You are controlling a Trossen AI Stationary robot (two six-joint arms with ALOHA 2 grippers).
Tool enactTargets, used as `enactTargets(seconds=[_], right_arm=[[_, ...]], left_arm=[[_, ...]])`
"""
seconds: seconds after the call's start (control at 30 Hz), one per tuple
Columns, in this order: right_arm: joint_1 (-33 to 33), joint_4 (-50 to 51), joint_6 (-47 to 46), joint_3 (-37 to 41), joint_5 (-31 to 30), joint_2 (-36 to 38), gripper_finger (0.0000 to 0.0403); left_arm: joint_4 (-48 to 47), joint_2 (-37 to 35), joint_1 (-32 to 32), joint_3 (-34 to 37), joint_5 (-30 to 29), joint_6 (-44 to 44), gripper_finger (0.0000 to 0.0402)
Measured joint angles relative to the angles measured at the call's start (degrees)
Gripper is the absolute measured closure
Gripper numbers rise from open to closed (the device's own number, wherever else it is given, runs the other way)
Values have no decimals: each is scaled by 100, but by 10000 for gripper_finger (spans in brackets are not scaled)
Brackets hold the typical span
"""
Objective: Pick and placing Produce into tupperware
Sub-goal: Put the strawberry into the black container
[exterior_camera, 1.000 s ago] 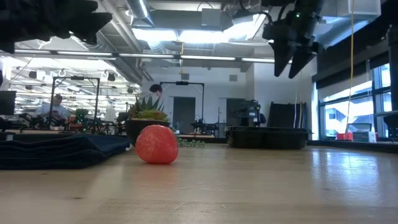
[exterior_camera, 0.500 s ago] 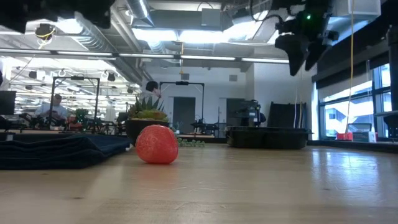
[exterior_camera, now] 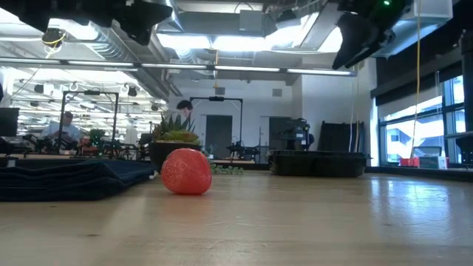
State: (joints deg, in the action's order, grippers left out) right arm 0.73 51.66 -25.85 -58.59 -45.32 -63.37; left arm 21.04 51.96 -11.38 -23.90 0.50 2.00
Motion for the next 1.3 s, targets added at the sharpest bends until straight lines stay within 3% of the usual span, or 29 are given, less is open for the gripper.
enactTargets(seconds=[0.2, 0.37, 0.63, 0.8, 1.03, 1.3], right_arm=[[-22, -1949, 1425, 1490, 786, 1305, 97], [-92, -4073, 2216, 2858, 2127, 2362, 97], [-106, -6043, 2305, 4491, 3974, 3336, 97], [-107, -6716, 2296, 5070, 3992, 3570, 97], [-107, -6862, 2306, 5233, 3989, 3668, 97], [-109, -6866, 2319, 5233, 3989, 3665, 97]], left_arm=[[4, 180, -2, -28, -146, -4, 181], [3, 435, -1, -28, -715, -44, 182], [14, 780, 17, -28, -753, -17, 182], [66, 1127, -53, -28, -800, -230, 182], [818, 2026, -466, -44, -831, 25, 182], [815, 3174, -709, -777, -855, -24, 182]])
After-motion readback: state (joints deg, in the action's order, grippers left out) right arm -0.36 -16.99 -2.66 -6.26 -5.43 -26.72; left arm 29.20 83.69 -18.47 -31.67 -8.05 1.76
